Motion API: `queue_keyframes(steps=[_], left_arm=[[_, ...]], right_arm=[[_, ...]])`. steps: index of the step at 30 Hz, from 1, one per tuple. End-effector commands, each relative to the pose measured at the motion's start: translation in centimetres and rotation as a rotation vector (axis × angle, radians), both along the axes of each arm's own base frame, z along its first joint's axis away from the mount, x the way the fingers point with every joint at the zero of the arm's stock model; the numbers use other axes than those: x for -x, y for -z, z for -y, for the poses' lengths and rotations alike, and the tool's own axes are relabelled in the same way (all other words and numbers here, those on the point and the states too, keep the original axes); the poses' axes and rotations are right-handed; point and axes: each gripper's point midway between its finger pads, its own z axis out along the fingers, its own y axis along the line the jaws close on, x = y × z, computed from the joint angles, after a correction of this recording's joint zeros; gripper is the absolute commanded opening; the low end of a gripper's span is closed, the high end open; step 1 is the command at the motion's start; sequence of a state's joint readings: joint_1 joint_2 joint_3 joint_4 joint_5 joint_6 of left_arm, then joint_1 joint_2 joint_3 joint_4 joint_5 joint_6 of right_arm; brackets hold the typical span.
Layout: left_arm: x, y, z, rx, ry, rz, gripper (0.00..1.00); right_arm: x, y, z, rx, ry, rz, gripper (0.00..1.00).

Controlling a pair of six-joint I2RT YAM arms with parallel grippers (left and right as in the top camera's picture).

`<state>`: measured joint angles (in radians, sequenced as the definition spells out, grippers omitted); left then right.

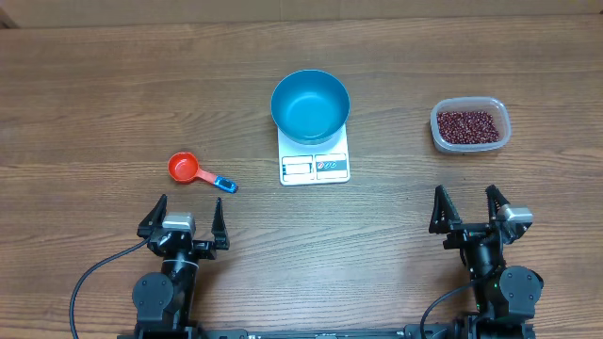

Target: Scoop item into bowl and weigh 150g on scale

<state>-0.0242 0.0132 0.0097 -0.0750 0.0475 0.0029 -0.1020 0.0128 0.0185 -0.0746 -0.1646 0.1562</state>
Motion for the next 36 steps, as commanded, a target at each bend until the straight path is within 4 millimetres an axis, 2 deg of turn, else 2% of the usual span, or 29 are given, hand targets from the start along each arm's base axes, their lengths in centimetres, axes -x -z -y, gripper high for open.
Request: queue_keyframes(steps=[1,36], left_arm=[[0.00,0.08,-0.28,-0.017,-0.011,0.003,1.00],[0.01,-0.03,-0.06,-0.015,0.002,0.008,1.00]], right_arm=[[-0.01,0.17,-0.03,0.001,0.001,0.005,1.00],[-0.01,0.17,-0.04,0.001,0.000,0.005,1.00]])
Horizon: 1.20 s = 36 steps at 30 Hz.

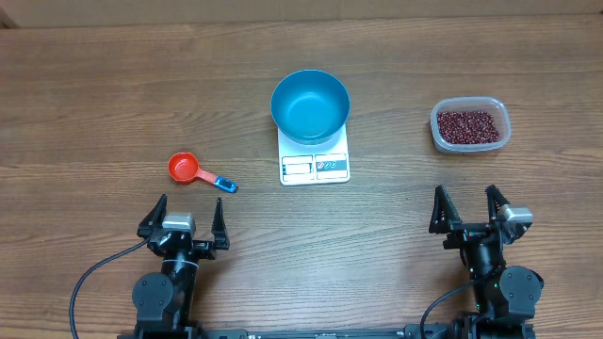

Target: Scoop item into bowl and weigh 150g on scale

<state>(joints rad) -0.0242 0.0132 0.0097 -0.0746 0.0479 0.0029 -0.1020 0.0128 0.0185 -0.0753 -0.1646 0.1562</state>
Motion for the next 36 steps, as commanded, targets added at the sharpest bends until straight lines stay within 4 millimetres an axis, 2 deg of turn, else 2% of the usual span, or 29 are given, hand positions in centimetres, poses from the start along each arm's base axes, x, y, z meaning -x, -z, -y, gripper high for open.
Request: queue_keyframes(steps=[1,6,14,36], left_arm=[[0.0,-0.1,0.1,-0.014,0.013,0.010,1.00],[0.2,-0.6,1.5,-0.009,0.094,0.033,1.00],[0.3,-1.3,2.2,-0.008,0.133,0.060,1.00],[0.3,-1.1,2.4,-0.003,0.146,0.052,1.00]], right_arm=[[0.0,0.2,0.0,0.001,0.000,0.005,1.00],[0.0,0.2,0.0,0.001,0.000,0.005,1.00],[0.0,0.2,0.0,0.001,0.000,0.005,1.00],[0.0,0.2,0.0,0.001,0.000,0.005,1.00]])
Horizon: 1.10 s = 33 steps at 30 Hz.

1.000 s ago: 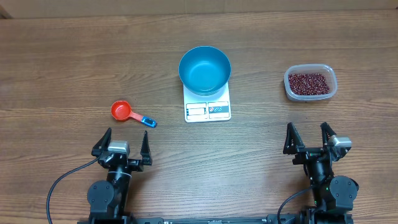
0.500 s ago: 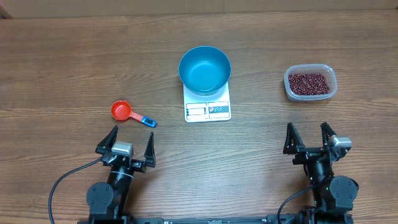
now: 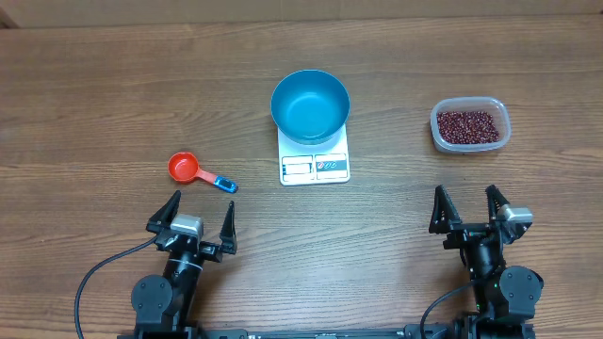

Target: Scoop item into bowl and weigh 150g on scale

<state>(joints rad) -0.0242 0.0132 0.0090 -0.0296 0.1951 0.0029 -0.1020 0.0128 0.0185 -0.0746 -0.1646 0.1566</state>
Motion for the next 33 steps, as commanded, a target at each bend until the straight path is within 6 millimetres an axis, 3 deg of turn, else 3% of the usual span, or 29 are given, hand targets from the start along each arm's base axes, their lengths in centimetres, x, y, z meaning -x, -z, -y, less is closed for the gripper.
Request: queue_keyframes(steps=[1,28,33], left_arm=[[0.01,0.01,-0.10,-0.012,-0.002,0.007,1.00],[0.15,0.50,0.35,-0.010,0.025,-0.015,1.00],[0.24,-0.16,0.45,0.089,0.028,-0.025,1.00]], right_arm=[[-0.01,0.17,-0.03,0.002,0.001,0.005,1.00],[-0.01,0.17,-0.04,0.002,0.000,0.005,1.00],[-0.01,0.17,-0.04,0.002,0.000,0.005,1.00]])
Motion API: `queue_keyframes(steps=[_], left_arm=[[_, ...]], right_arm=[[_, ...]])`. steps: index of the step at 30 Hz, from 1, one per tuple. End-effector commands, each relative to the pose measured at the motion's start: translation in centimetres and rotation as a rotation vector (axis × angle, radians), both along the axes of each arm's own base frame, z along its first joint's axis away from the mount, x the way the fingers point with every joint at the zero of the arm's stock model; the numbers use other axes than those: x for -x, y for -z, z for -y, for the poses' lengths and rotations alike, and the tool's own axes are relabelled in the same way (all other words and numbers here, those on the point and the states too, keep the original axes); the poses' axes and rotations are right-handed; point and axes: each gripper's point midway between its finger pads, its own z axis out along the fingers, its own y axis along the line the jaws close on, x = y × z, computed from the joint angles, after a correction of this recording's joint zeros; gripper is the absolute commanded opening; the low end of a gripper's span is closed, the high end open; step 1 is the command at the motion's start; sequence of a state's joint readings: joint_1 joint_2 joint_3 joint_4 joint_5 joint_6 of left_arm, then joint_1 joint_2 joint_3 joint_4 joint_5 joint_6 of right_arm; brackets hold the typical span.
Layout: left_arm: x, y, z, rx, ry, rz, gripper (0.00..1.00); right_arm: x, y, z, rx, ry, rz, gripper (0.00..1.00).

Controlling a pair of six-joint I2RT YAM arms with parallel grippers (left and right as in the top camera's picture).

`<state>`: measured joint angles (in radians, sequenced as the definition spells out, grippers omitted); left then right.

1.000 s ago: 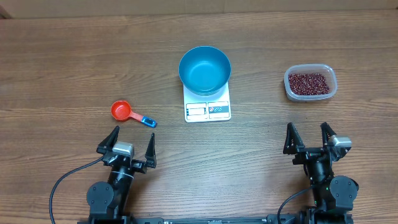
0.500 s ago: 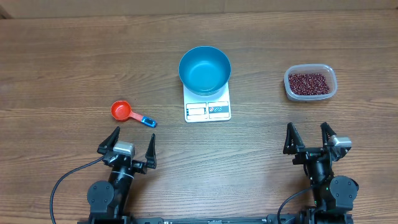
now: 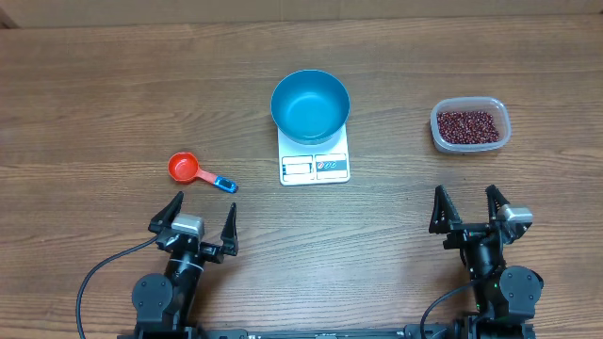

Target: Scoop item into bowl and weigh 150g on scale

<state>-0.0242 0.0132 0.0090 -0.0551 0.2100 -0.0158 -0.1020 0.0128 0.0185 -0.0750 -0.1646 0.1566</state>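
Observation:
A blue bowl point(image 3: 310, 104) stands empty on the white scale point(image 3: 315, 166) at the table's middle. Left of it lies a red scoop point(image 3: 184, 169) with a blue handle end point(image 3: 224, 184). At the right, a clear tub point(image 3: 470, 125) holds dark red beans. My left gripper point(image 3: 199, 215) is open near the front edge, just below the scoop and apart from it. At the front right my right gripper point(image 3: 465, 207) is open too, well short of the tub. Nothing is held.
The wooden table point(image 3: 113, 94) carries only these items. A black cable point(image 3: 89, 278) loops from the left arm's base at the front left.
The left gripper has shifted very slightly to the right. Nothing else has changed.
Both grippers stood open near the front edge at the first two moments, with bowl, scoop and beans in place. Then the left gripper sat a little further right and forward, its fingers spread wider. It is about there now; the right arm never moved.

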Motion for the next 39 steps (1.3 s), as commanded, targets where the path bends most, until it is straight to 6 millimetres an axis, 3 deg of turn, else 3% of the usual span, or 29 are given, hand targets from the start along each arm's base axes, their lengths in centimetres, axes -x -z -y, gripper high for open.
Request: queue_keyframes(steps=[1,10,26,39], left_arm=[[0.2,-1.1,0.3,0.085,0.016,0.009,1.00],[1.6,-4.9,0.3,0.117,0.020,-0.006,1.00],[2.7,-7.5,-2.8,0.110,-0.169,-0.036,1.00],[2.1,-7.0,-3.0,0.102,-0.178,-0.079,1.00]], right_arm=[[0.0,0.2,0.0,0.001,0.000,0.005,1.00],[0.0,0.2,0.0,0.002,0.001,0.005,1.00],[0.0,0.2,0.0,0.002,0.001,0.005,1.00],[0.0,0.2,0.0,0.002,0.000,0.005,1.00]])
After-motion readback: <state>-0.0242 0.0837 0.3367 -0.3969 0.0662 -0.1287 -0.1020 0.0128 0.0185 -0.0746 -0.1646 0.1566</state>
